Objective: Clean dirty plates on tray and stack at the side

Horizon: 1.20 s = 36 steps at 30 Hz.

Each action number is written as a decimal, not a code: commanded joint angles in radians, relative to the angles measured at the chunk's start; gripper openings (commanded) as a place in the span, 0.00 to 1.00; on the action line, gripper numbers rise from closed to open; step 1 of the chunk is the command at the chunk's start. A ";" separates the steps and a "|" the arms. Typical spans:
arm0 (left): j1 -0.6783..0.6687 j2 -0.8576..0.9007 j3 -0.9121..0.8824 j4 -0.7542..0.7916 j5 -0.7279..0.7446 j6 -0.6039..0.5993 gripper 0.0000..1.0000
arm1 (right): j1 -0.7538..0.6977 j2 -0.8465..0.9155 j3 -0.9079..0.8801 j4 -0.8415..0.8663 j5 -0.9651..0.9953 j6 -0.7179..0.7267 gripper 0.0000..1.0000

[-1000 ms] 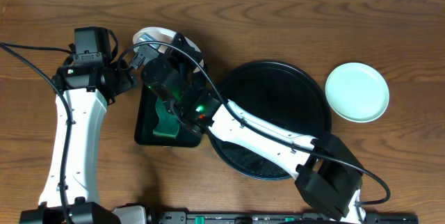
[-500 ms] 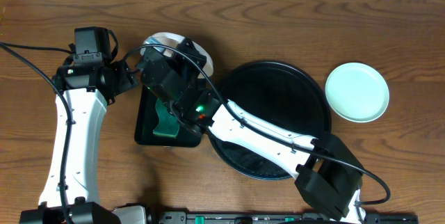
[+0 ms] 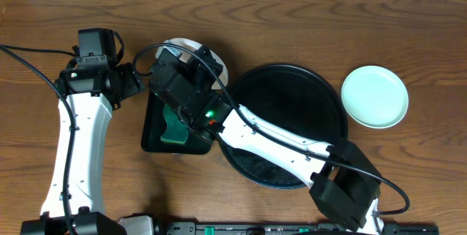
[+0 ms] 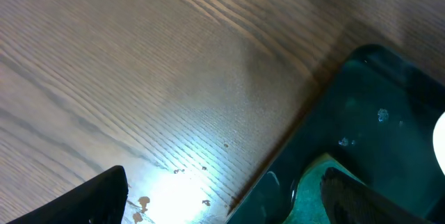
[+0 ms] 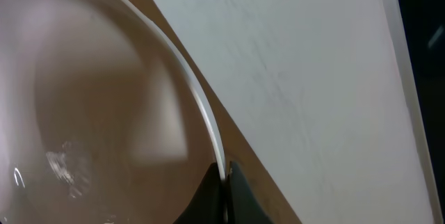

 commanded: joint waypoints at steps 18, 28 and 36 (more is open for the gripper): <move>0.004 0.002 0.005 -0.002 -0.012 0.006 0.89 | -0.021 -0.001 0.018 -0.114 -0.003 0.105 0.01; 0.004 0.002 0.005 -0.002 -0.012 0.006 0.89 | -0.027 -0.001 0.018 -0.135 -0.017 0.122 0.01; 0.004 0.002 0.005 -0.002 -0.012 0.006 0.89 | -0.028 -0.001 0.018 -0.176 -0.017 0.196 0.01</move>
